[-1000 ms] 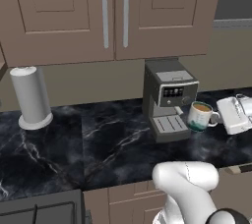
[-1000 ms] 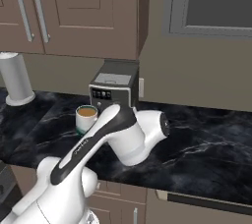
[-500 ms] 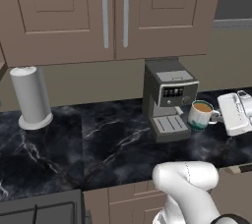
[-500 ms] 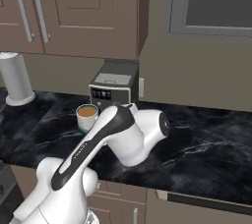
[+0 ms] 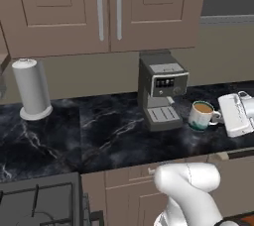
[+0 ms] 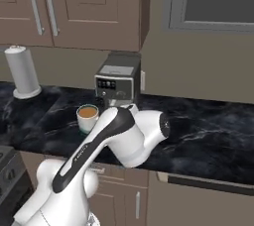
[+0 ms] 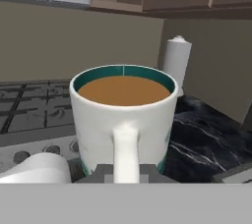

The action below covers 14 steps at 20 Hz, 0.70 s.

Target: Pick up the brewed coffee from the coffee machine and place it next to the breakfast plate on the dining counter.

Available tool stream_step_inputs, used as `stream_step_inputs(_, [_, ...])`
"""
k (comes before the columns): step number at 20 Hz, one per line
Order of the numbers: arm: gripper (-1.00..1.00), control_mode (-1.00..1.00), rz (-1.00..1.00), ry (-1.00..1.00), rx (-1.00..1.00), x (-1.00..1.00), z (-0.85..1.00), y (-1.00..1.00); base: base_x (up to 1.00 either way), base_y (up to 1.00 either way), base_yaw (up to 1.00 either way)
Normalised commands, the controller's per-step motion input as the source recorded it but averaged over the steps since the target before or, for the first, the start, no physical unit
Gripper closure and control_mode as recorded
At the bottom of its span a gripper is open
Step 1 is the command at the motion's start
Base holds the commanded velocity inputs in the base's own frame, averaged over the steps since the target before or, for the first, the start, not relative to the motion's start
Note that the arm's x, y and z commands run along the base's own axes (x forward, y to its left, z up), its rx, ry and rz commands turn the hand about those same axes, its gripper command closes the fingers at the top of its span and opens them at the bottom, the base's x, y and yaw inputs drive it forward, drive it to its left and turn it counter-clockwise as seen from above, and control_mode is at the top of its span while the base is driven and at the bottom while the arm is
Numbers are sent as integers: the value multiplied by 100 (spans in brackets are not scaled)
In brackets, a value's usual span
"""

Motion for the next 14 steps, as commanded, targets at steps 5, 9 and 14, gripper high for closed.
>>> stream_step_inputs(5, [100, 100, 0, 0, 0, 0, 0, 0, -96, -85, -29])
stream_step_inputs(9, [100, 100, 0, 0, 0, 0, 0, 0, -20, -84, -68])
stream_step_inputs(14, [100, 100, 0, 0, 0, 0, 0, 0, 0, -45, -85])
